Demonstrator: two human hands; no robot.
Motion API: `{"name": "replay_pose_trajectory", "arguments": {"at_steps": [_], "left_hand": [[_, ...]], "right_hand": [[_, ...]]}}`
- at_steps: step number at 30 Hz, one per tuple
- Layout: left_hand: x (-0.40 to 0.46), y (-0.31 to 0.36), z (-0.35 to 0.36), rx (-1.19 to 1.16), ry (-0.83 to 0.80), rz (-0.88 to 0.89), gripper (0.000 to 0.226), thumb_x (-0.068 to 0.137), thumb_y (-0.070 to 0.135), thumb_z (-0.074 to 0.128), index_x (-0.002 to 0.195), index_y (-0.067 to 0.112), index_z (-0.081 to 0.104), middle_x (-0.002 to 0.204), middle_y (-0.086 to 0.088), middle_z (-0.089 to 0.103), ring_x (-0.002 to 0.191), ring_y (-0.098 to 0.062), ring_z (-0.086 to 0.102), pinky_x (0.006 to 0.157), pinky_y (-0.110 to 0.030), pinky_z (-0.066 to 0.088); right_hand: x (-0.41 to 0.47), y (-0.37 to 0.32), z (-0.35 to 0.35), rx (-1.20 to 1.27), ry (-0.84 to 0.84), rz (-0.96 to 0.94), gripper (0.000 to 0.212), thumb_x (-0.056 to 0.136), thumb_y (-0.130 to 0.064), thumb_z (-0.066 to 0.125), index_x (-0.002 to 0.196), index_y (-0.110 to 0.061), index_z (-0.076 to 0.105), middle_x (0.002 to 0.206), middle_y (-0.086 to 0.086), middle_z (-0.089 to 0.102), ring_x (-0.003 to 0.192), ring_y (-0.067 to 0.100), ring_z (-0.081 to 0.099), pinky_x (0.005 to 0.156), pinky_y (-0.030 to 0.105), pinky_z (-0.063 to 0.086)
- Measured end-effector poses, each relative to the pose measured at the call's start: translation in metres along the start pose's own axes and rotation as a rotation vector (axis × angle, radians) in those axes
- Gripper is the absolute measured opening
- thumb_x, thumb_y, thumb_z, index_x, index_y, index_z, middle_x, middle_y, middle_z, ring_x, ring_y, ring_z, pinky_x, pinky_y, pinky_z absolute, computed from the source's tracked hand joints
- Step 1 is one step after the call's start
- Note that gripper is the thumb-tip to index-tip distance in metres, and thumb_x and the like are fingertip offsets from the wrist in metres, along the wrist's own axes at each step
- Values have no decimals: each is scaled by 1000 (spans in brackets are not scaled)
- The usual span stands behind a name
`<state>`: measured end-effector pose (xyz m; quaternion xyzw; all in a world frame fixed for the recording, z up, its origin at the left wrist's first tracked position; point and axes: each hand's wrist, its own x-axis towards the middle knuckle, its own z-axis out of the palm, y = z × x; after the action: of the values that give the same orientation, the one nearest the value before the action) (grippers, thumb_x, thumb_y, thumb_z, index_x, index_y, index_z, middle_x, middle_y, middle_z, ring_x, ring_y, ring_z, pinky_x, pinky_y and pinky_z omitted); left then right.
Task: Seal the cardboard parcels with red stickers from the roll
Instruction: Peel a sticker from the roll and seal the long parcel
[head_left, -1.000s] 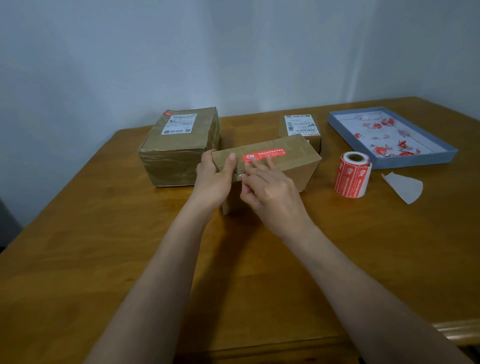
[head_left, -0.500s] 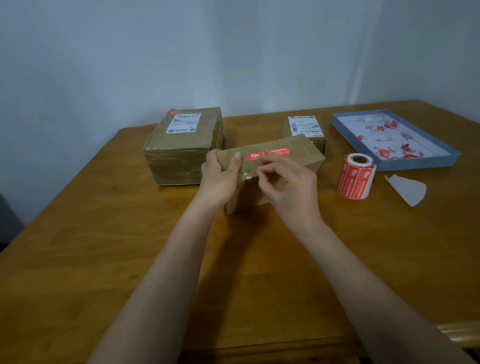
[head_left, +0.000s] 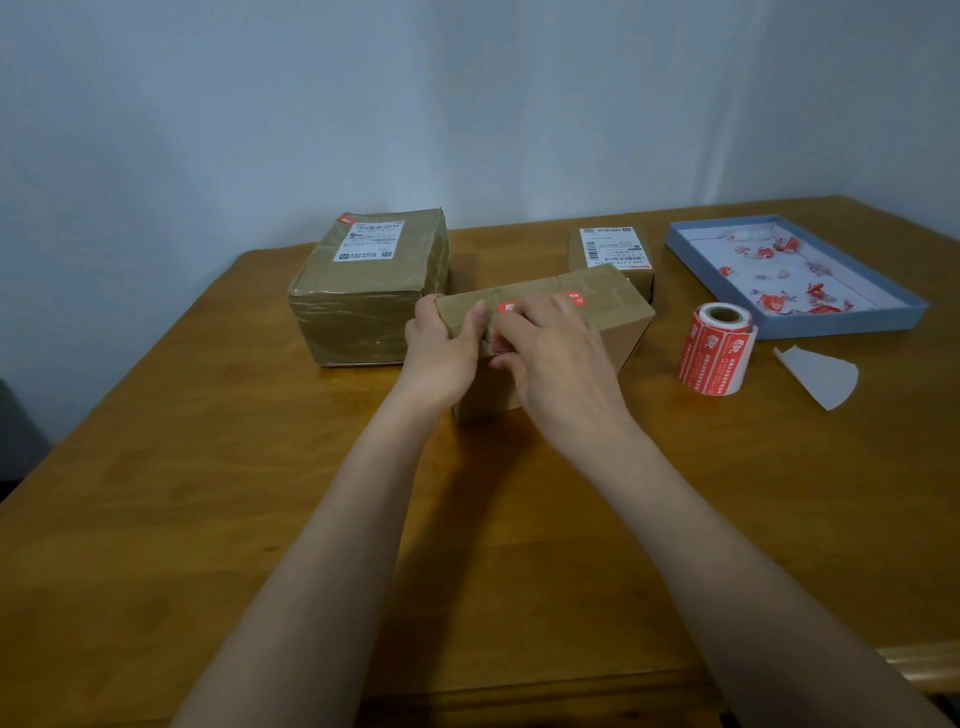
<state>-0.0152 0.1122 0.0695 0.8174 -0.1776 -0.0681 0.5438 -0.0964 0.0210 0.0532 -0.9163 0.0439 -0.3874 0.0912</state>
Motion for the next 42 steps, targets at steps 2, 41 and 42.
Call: {"name": "replay_pose_trajectory", "arguments": {"at_steps": [2,41,42], "left_hand": [[-1,0,0,-4,-2,1,51,99,42,47,141,17,33,138,-8,39,109,-15,43,89,-27,36],[5,-7,-16,-142,-249,-94,83,73,41,81,141,29,34,125,11,53,119,-15,48,101,-40,43],[5,-7,-16,-143,-273,-84,78,76,41,78,140,30,36,125,12,54,122,-16,48,103,-42,43]], "right_hand": [[2,0,-1,-7,-43,-7,14,77,-3,72,84,-12,62,92,5,59,88,26,49,68,36,34],[-22,42,-7,395,302,238,20,98,-20,52,93,-9,67,96,-1,62,94,6,51,82,8,36],[-23,45,-8,349,350,310,23,99,-26,50,91,-11,66,101,0,59,98,5,47,84,6,32]]}}
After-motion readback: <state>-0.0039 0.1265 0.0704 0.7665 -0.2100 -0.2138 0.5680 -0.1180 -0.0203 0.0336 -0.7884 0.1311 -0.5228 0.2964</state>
